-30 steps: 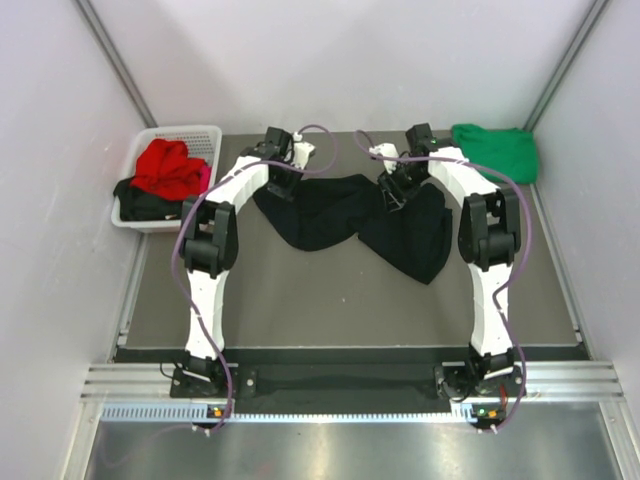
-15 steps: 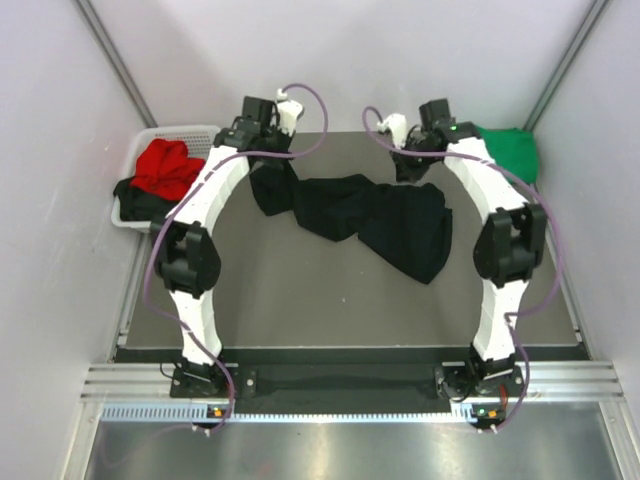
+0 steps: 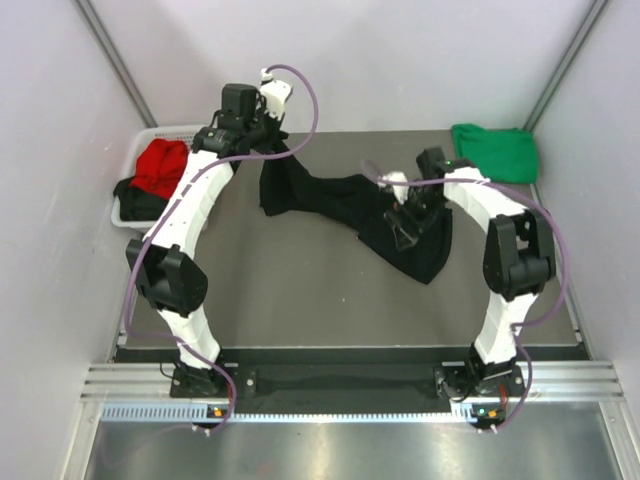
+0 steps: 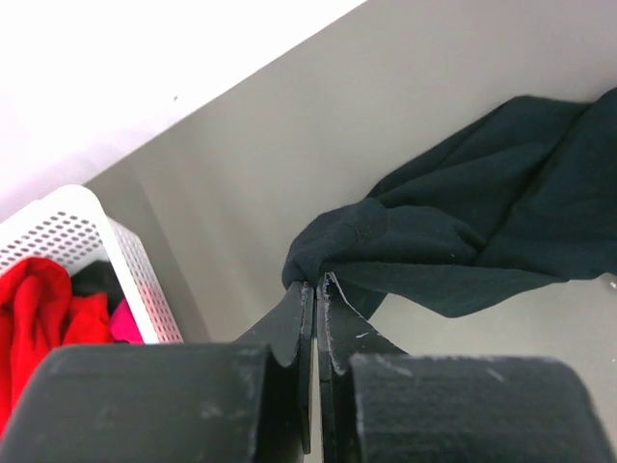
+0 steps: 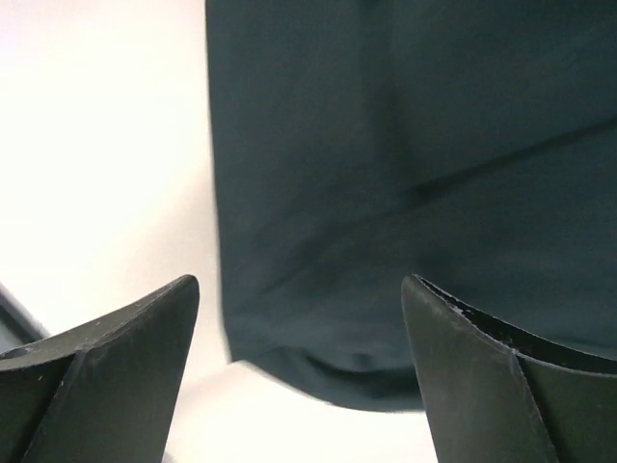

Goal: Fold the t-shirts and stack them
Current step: Flatten the tshirt out

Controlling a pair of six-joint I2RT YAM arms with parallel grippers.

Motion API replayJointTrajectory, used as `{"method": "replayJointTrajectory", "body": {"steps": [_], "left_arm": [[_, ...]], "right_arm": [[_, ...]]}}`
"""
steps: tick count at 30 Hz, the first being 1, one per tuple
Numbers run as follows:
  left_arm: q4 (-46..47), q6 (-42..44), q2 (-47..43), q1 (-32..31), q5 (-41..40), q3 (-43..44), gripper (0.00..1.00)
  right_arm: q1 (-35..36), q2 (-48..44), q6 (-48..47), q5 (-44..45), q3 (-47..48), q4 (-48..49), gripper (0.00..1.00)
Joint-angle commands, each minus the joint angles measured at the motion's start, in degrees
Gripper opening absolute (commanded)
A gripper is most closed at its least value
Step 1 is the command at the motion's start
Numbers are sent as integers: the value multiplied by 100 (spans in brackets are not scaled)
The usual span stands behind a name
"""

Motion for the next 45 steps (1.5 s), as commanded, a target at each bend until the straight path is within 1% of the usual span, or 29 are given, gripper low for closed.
{"method": "replayJointTrajectory", "body": {"steps": [1, 4, 7, 11, 13, 14, 17, 18, 20, 21, 23, 27, 28, 30, 31, 34, 35, 39, 43, 45], "left_arm": [[253, 55, -172, 17, -129, -59, 0], [253, 47, -164, 17, -146, -103, 0], [235, 64, -129, -1, -190, -103, 0], [244, 82, -76, -18, -252, -77, 0], [235, 99, -32, -54, -322, -68, 0], [252, 117, -14, -71, -331, -51, 0], [261, 143, 21, -115, -322, -24, 0], [270, 169, 21, -124, -505, -24, 0], [279, 170, 21, -124, -542, -24, 0], [288, 178, 30, -124, -559, -24, 0], [314, 187, 30, -124, -603, 2, 0], [358, 275, -75, -115, -708, 90, 0], [375, 327, -111, -115, -735, 125, 0], [376, 450, -277, -106, -770, 213, 0], [402, 486, -356, -106, -788, 222, 0], [656, 565, -839, -106, -814, -93, 0], [761, 565, -1101, -106, -771, -155, 0], [754, 556, -1577, -115, -604, -200, 0], [885, 600, -1965, -115, -568, -104, 0], [973, 618, -2088, -115, -656, -33, 0]], "right_arm": [[72, -234, -378, -41, -440, -73, 86], [72, -269, -387, 3, -626, 156, 85], [107, -138, -317, -32, -583, 297, 85], [169, 239, -239, -137, -443, 420, 83], [187, 416, -186, -172, -320, 473, 80], [204, 599, -168, -207, -267, 464, 76], [257, 794, -150, -313, -39, 446, 49], [309, 794, -141, -313, -3, 464, 32], [327, 672, -124, -295, 32, 551, 17], [353, 602, -124, -296, 23, 604, 7], [371, 321, -98, -173, -12, 718, 0], [363, -557, -71, 170, 163, 745, 0], [371, -1029, -88, 240, 329, 745, 0], [371, -1489, -193, 372, 593, 754, 0], [363, -1934, -316, 381, 664, 719, 0], [371, -2709, -440, 416, 744, 588, 0], [380, -2869, -440, 425, 744, 474, 0], [485, -3607, -335, 565, 534, 297, 0], [600, -4293, -177, 802, 358, 358, 0], [600, -4443, -133, 1083, 235, 525, 0]]}}
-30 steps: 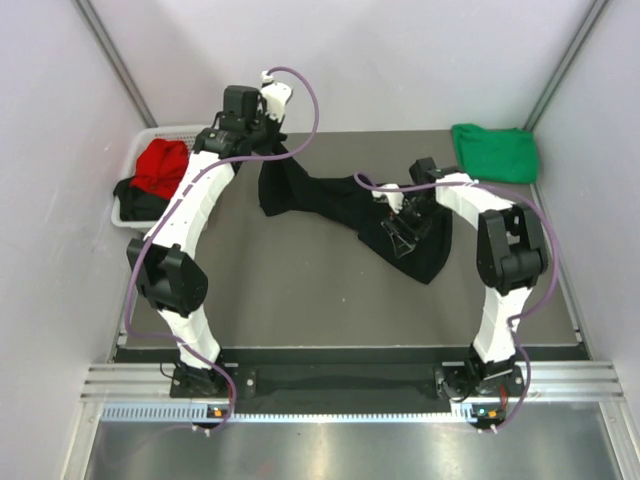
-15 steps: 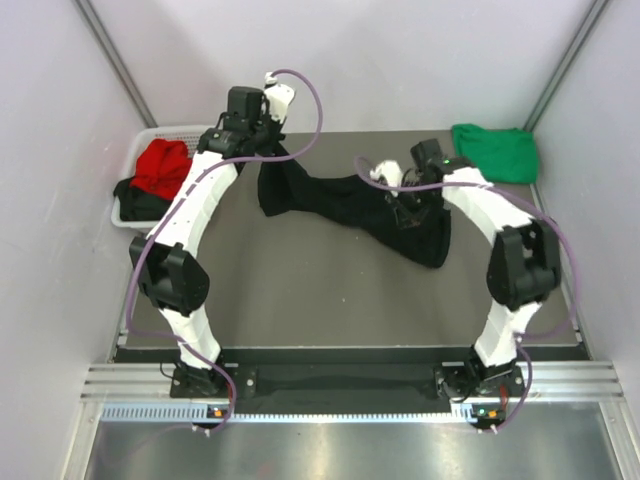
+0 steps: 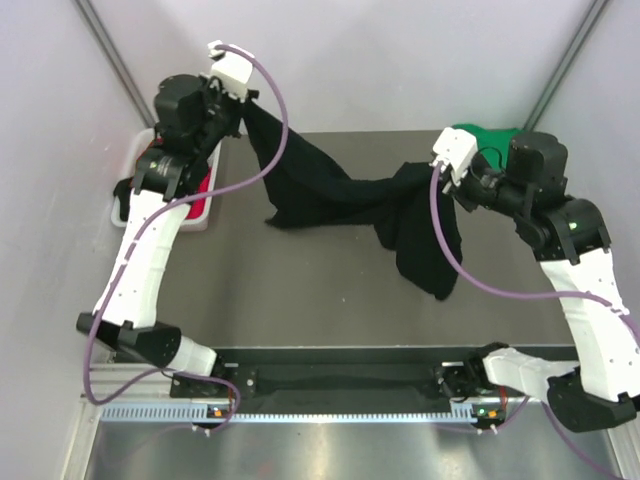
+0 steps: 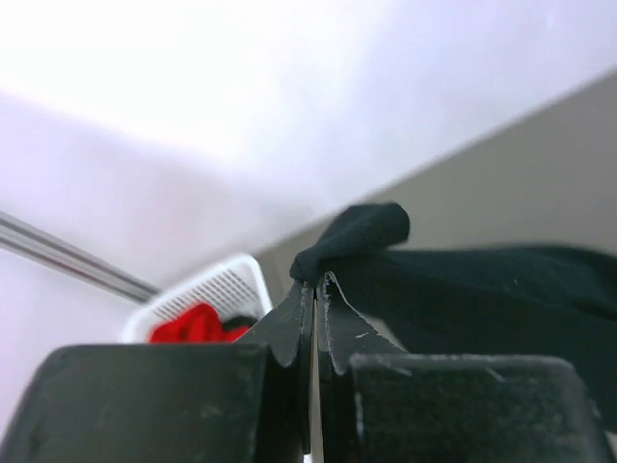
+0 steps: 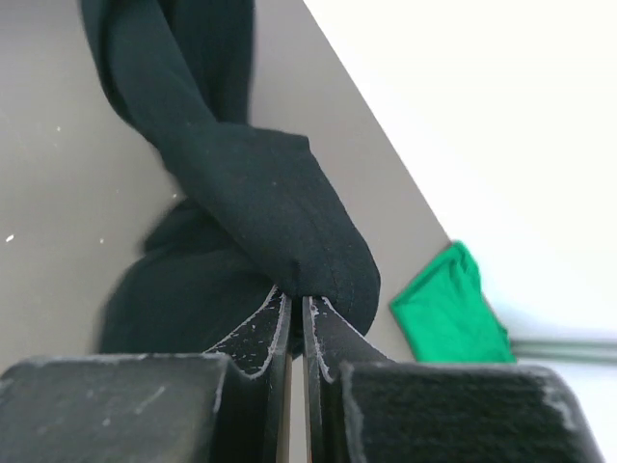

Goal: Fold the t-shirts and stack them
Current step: Flatten the tshirt out

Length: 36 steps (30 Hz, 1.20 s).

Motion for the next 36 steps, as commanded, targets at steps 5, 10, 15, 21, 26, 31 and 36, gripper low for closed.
{"method": "replayJointTrajectory", "body": {"steps": [5, 10, 15, 21, 26, 31, 36], "left_arm": [[790, 393, -150, 7, -347, 278, 0], [1616, 790, 368, 42, -567, -521, 0], [2250, 930, 1650, 148, -830, -628, 0], [2126, 447, 2224, 139, -1130, -328, 0], [2004, 227, 2197, 130, -999, -592, 0], [1917, 218, 2268, 122, -936, -601, 0], [1811, 139, 2268, 104, -857, -610, 0]], "right_arm": [[18, -64, -186, 912, -575, 768, 0], [-245, 883, -380, 1079, -1358, 2286, 0], [-395, 2912, 311, 1771, 14, 2722, 48], [-843, 3769, 746, 896, 886, 1630, 50], [-826, 3837, 841, 579, 355, 1746, 55], [-826, 4909, 1052, 402, 864, 1561, 57], [-852, 5849, 1097, 411, 1409, 1508, 58]]}}
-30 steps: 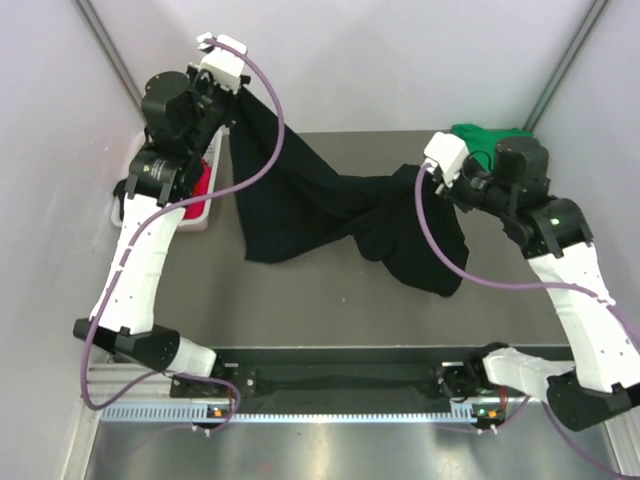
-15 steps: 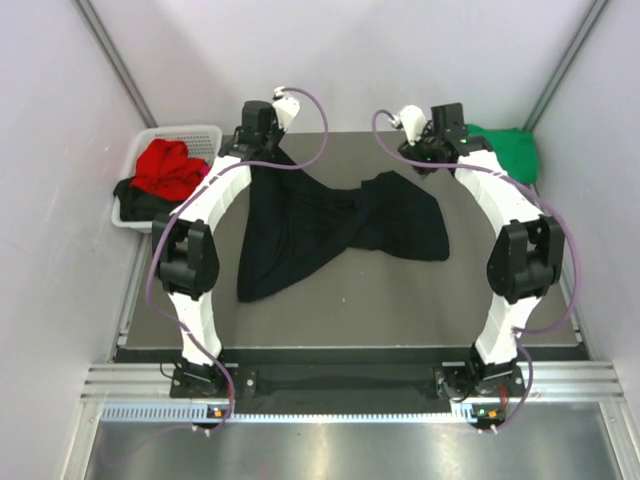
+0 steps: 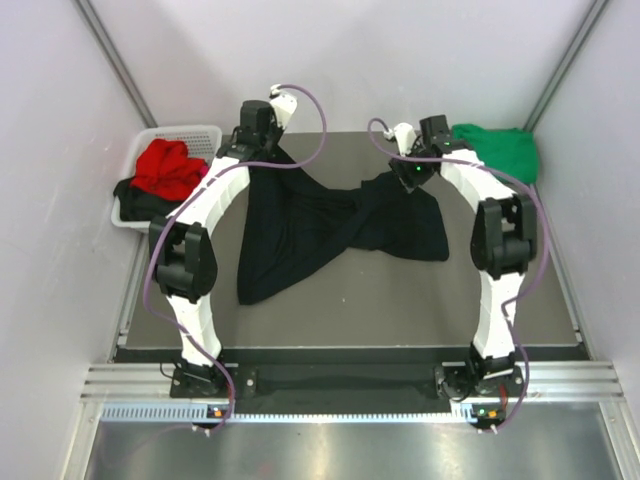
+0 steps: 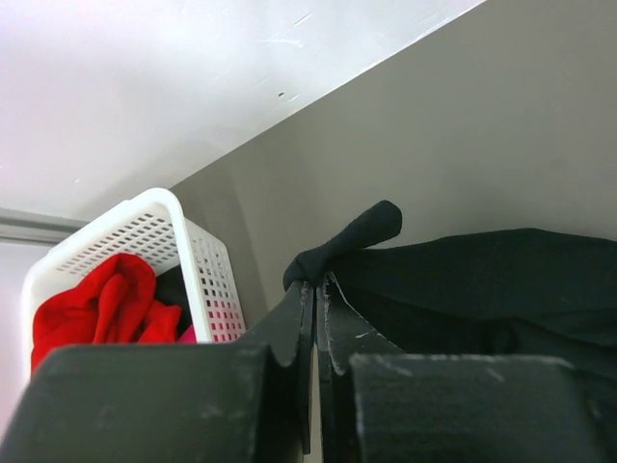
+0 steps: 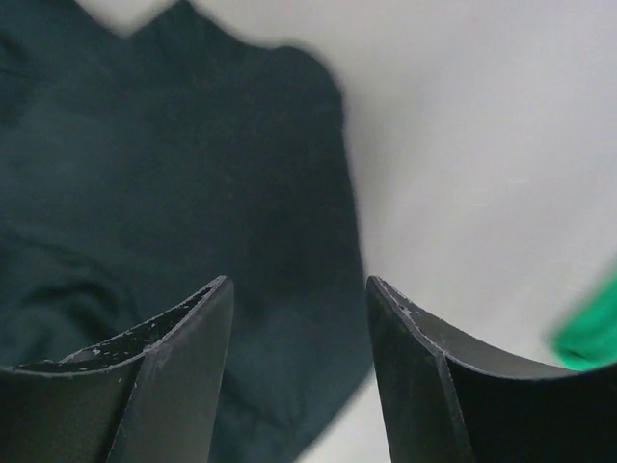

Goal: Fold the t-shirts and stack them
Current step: Flatten the tshirt out

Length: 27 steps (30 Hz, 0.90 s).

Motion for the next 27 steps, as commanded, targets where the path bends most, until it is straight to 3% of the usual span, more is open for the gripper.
{"method": "replayJointTrajectory", "body": {"steps": [1, 10, 13, 14, 16, 17, 18, 22, 23, 26, 27], "left_arm": [[119, -134, -326, -23, 70, 55, 0], [66, -143, -441, -32, 43, -236, 0], [75, -152, -415, -49, 43, -218, 0], [75, -160, -406, -49, 26, -209, 0], [83, -152, -371, -67, 26, -174, 0], [92, -160, -362, -75, 26, -183, 0], [101, -160, -353, -76, 17, -165, 0], [145, -160, -265, -76, -9, -95, 0], [145, -160, -239, -76, -27, -78, 0], [128, -178, -195, -84, -27, -25, 0], [119, -187, -195, -84, -1, 1, 0]], "right_arm": [[-30, 492, 124, -111, 422, -153, 58], [-57, 1099, -8, -41, 941, -197, 55], [-74, 1064, -17, -76, 932, -232, 35], [-65, 1038, 9, -41, 906, -232, 23], [-65, 871, 45, -23, 845, -224, 12], [-65, 766, 36, -14, 731, -206, 1], [-57, 565, 36, -6, 678, -145, 0], [-65, 194, 27, -84, 511, -171, 0], [-65, 142, 45, -67, 458, -153, 10], [-74, 220, 89, 169, 405, -109, 55], [-100, 377, 97, 222, 422, -127, 57]]}}
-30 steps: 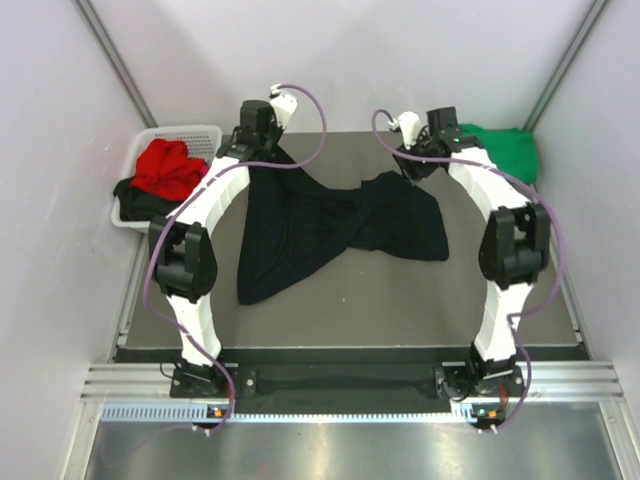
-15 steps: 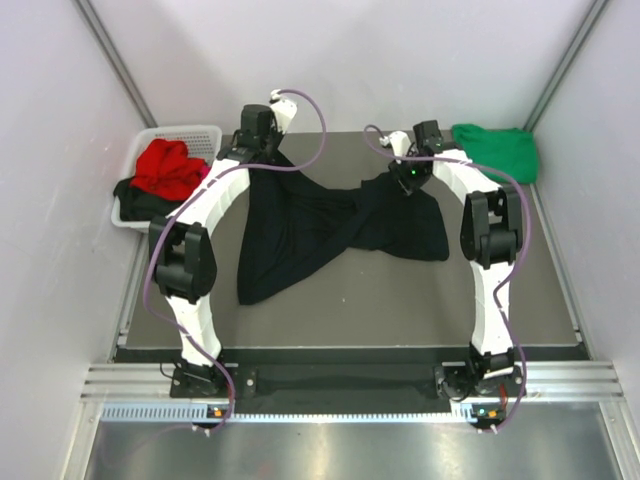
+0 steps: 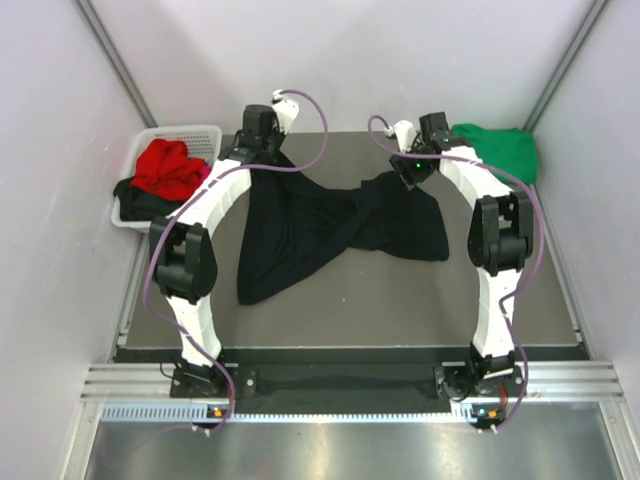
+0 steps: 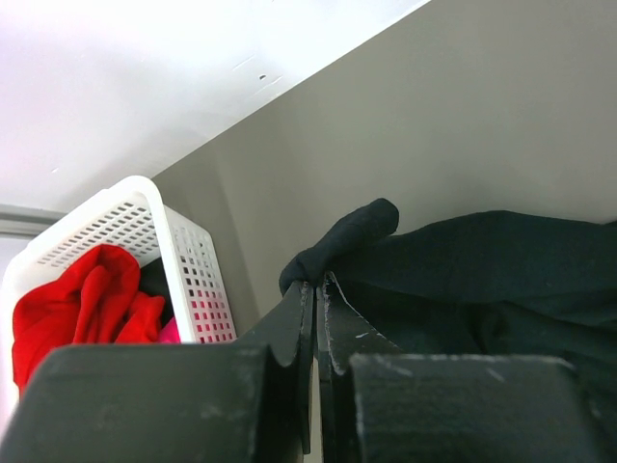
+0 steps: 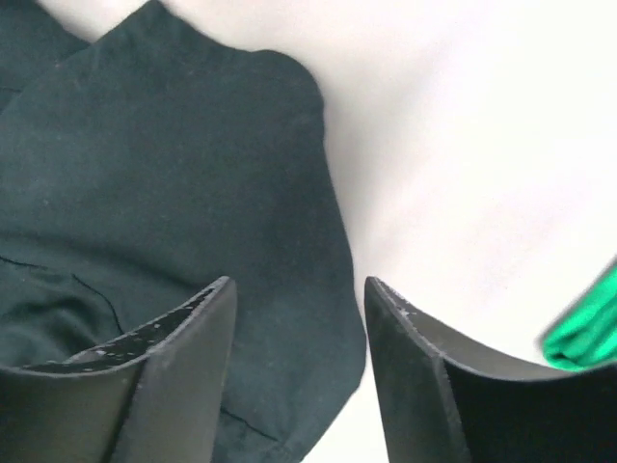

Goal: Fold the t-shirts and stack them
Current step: Flatten the tshirt out

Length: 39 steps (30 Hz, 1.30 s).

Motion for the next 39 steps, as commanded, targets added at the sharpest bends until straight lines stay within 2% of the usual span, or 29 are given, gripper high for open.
{"method": "replayJointTrajectory", "body": {"steps": [1, 5, 14, 16, 19, 20, 22, 31, 35, 39], "left_arm": [[165, -119, -153, -30, 1, 214, 0], [112, -110, -197, -38, 28, 222, 0], [103, -93, -259, -56, -33, 47, 0], [103, -84, -224, -73, -51, 64, 0], [112, -14, -180, -135, -95, 117, 0], [129, -13, -171, -135, -104, 152, 0], [138, 22, -127, -179, -139, 178, 0], [217, 100, -48, -232, -227, 371, 0], [419, 329, 5, -223, -420, 574, 0], [569, 575, 259, -162, -490, 1004, 0]], "right_arm": [[-87, -79, 34, 146, 18, 46, 58], [-456, 326, 218, -91, 238, -139, 58], [-747, 625, 35, -495, 379, -411, 58], [-782, 739, -10, -723, 518, -656, 55], [-799, 959, -45, -960, 738, -1096, 23], [-799, 968, -97, -1031, 739, -1219, 9], [-817, 942, -159, -1189, 713, -1316, 0], [-852, 354, -229, -1664, 695, -1580, 0], [-808, -515, -142, -1743, 765, -1265, 0], [-729, -956, -203, -1621, 1195, -1123, 0]]}}
